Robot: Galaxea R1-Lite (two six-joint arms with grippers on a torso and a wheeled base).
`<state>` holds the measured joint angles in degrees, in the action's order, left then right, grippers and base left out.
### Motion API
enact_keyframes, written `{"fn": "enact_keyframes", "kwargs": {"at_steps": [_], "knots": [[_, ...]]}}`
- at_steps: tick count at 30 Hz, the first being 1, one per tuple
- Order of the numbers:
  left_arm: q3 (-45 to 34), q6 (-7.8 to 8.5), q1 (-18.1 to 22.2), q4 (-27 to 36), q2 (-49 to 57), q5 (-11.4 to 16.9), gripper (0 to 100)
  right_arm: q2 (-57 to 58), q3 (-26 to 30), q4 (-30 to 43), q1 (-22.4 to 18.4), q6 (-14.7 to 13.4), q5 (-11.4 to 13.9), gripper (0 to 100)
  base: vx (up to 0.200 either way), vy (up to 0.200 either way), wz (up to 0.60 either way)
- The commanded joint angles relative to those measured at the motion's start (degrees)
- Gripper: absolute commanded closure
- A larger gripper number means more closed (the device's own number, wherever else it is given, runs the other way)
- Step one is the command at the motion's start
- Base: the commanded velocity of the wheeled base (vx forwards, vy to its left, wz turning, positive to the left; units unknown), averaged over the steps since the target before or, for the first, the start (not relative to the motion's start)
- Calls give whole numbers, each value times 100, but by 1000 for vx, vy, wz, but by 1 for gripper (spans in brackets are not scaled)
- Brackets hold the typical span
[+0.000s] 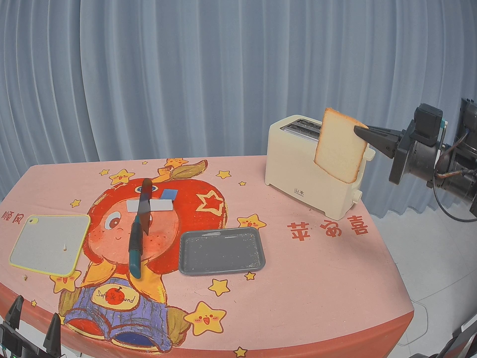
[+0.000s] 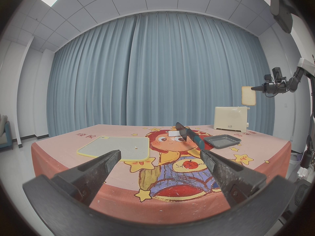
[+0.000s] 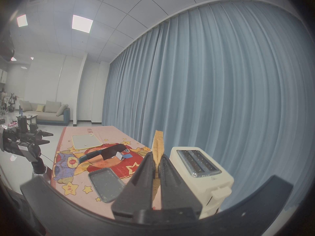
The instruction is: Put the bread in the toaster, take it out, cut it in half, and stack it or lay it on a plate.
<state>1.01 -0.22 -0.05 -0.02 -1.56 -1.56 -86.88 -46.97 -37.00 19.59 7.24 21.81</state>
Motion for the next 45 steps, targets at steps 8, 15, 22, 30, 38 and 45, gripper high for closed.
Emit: {"fn": "enact_keyframes", "kwargs": {"at_steps": [8, 15, 22, 30, 38, 45], "knots": [[-101, -4, -4, 2, -2, -2, 0, 514, 584, 0, 142, -513, 16, 100, 0, 0, 0], [-101, -4, -4, -6, -2, -2, 0, 1094, 1269, 0, 142, -970, 25, 100, 0, 0, 0], [-101, -4, -4, 2, -2, -2, 0, 1622, 2034, 8, 379, -1155, 25, 100, 0, 0, 0], [-101, -4, -4, 2, -2, -2, 0, 1754, 2271, 8, 396, -1084, 34, 100, 0, 0, 0], [-101, 22, -4, -6, -2, -2, 0, 1833, 2570, 17, 607, -1076, 25, 100, 0, 0, 0], [-101, 13, -4, 2, -2, -29, 0, 1842, 2676, 8, 607, -1076, 8, 100, 0, 0, 0]]}}
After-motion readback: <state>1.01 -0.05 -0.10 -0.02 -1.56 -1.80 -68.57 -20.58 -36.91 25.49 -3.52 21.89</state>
